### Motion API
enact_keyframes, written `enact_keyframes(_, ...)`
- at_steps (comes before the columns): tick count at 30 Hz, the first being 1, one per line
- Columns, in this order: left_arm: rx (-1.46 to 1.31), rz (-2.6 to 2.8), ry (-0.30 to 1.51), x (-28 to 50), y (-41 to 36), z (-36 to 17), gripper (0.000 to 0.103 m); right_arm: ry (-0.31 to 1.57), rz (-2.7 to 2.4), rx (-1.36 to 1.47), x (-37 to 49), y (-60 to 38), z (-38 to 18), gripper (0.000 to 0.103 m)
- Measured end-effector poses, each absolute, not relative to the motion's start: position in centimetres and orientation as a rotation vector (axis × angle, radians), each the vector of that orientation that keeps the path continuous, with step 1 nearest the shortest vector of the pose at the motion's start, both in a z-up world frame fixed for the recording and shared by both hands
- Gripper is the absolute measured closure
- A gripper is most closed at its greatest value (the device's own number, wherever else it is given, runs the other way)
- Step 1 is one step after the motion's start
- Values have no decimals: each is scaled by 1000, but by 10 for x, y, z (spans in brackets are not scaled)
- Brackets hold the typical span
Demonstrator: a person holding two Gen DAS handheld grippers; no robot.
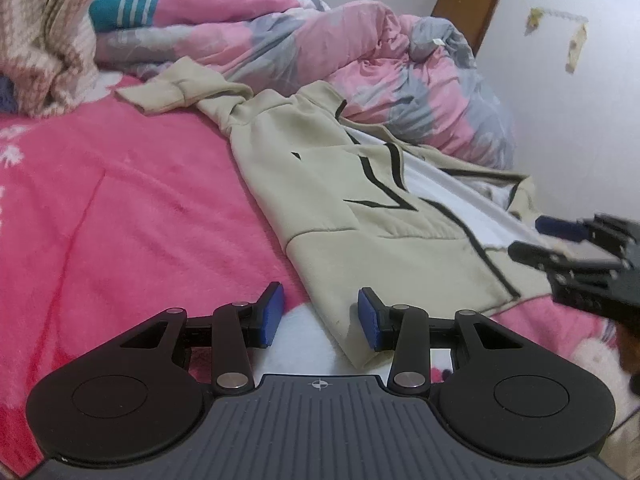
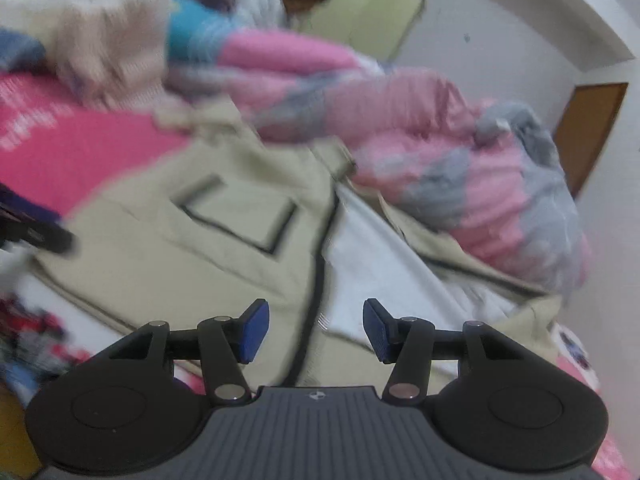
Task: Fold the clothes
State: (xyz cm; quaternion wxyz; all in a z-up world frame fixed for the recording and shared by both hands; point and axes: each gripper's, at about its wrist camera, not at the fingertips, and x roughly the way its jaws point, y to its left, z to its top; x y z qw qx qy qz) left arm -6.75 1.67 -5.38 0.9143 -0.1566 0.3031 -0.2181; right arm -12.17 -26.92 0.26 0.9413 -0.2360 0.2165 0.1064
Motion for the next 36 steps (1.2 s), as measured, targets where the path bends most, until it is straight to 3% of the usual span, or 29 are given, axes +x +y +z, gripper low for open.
enact_keyframes(11,-740,-447,672,-23,77,-53,64,325,577,-606,-154,-176,-46,52)
enact_keyframes(14,-717,-419,670,4,78,-47,64,320,569,-595,-146,-170,-48,58)
enact_keyframes(15,-706,-412,673,16,78,-45,64,319,563,-587,-143,-170,-47,71)
enact_keyframes(17,-680,-385,694,46,75,-42,64,311,527,-586,-140,-172,-45,82)
enact_keyframes(27,-460,-251,739,171,38,-51,64,221,433,-781,-143,-167,-66,87)
enact_keyframes(28,-448,-240,728,175,35,-52,66,216,431,-786,-142,-165,-68,88)
enact_keyframes(31,-420,-202,701,180,25,-54,92,241,446,-736,-137,-166,-64,94)
enact_keyframes(36,-360,-146,607,169,16,-38,98,319,495,-564,-134,-183,-33,98)
